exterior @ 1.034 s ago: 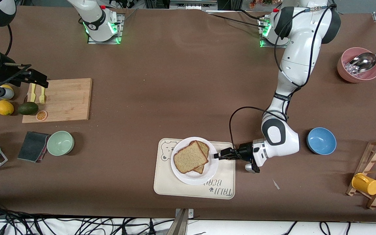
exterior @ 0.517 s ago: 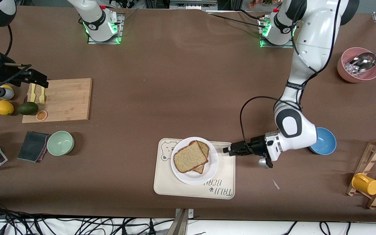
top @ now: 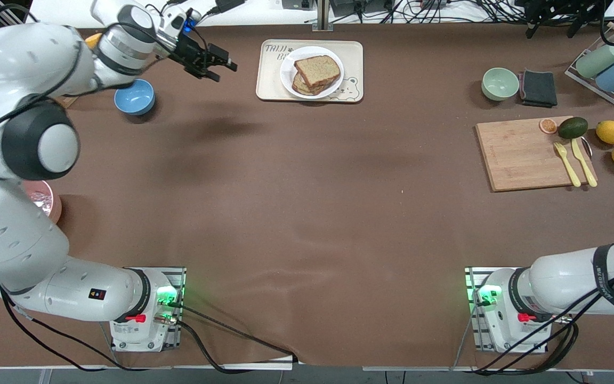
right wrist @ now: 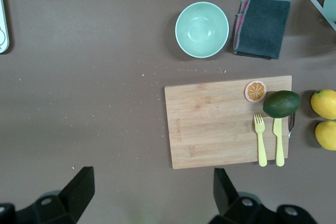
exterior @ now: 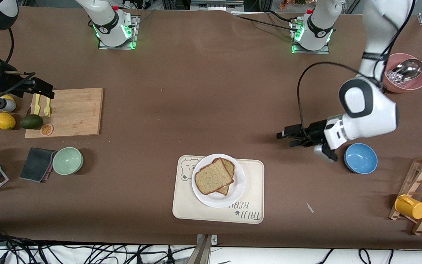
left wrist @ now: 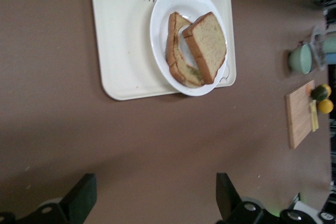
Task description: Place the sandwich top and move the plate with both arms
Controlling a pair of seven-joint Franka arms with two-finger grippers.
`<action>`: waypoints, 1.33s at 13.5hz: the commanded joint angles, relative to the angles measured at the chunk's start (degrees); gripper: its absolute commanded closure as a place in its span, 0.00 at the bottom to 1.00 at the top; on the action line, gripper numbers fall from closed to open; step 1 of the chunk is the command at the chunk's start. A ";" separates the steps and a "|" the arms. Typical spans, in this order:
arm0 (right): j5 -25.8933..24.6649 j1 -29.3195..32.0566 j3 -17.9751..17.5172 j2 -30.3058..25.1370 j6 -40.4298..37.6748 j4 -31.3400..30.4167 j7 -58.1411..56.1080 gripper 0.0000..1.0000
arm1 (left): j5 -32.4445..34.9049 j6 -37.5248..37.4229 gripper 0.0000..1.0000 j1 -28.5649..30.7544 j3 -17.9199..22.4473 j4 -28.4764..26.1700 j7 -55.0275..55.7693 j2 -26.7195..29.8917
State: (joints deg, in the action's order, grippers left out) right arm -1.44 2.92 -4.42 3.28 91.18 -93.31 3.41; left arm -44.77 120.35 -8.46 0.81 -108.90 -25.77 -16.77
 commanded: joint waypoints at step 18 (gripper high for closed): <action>0.12 0.33 -0.07 -0.65 -0.12 -0.38 -0.51 0.00 | 50.21 -33.52 0.00 5.65 1.13 5.46 24.10 22.13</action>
State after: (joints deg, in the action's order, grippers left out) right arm -1.44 2.92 -4.42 3.29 91.18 -93.32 3.41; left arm 4.57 88.36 -2.77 2.21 -105.22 -2.41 6.54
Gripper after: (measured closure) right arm 0.000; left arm 0.000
